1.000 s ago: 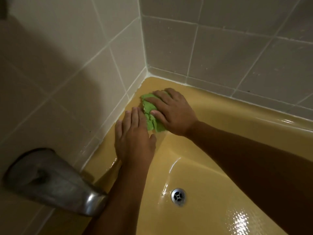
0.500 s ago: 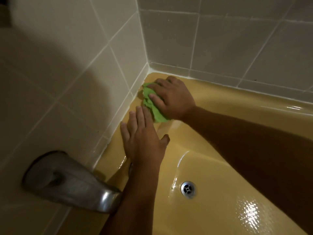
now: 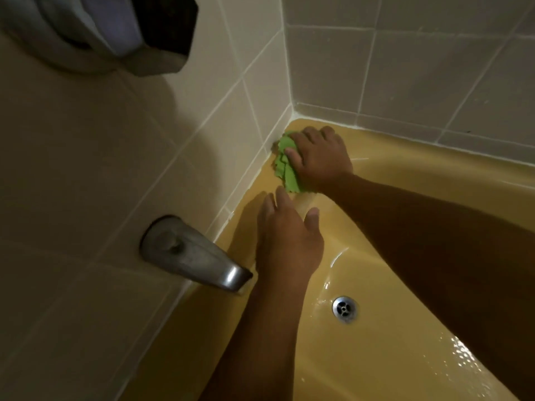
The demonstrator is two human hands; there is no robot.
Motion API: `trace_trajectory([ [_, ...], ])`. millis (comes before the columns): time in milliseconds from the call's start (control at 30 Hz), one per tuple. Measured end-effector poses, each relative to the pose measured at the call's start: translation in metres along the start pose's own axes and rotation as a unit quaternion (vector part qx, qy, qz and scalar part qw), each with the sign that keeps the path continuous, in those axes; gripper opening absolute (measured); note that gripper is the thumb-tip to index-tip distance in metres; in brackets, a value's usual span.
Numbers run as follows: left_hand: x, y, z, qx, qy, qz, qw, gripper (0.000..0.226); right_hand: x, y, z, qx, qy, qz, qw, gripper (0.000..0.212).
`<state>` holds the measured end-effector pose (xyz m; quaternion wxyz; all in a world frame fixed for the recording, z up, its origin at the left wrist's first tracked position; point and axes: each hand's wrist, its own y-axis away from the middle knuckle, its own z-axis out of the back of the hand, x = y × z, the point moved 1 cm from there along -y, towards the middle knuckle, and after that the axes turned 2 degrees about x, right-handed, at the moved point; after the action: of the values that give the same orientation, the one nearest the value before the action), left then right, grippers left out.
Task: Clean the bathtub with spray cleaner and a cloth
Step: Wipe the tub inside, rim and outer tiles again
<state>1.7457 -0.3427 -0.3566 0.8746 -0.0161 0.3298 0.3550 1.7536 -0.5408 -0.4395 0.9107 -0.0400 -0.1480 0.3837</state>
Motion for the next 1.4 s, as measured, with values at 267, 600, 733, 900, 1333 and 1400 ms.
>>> trace_trajectory([
  [267, 0.008, 0.019, 0.104, -0.022, -0.192, -0.24, 0.951, 0.02, 0.061, 0.073, -0.003, 0.076, -0.078, 0.042, 0.993, 0.072],
  [600, 0.037, 0.013, 0.117, -0.018, -0.373, -0.197, 0.906, 0.037, 0.033, 0.055, 0.0, 0.047, -0.049, 0.07, 0.995, 0.068],
  [733, 0.057, 0.016, 0.113, -0.197, -0.312, -0.257, 0.893, 0.034, 0.027, 0.038, -0.001, 0.018, -0.049, -0.042, 0.998, 0.056],
  [900, 0.07, 0.012, 0.119, -0.249, -0.235, -0.242, 0.908, 0.033, 0.092, 0.091, -0.015, 0.018, -0.118, 0.053, 0.991, 0.054],
  [1333, 0.071, 0.015, 0.119, -0.235, -0.237, -0.271, 0.903, 0.041, 0.078, 0.087, -0.02, 0.008, -0.126, -0.012, 0.992, 0.056],
  [1400, 0.072, 0.015, 0.118, -0.238, -0.232, -0.26, 0.907, 0.039, 0.119, 0.115, -0.02, 0.017, -0.138, 0.017, 0.99, 0.06],
])
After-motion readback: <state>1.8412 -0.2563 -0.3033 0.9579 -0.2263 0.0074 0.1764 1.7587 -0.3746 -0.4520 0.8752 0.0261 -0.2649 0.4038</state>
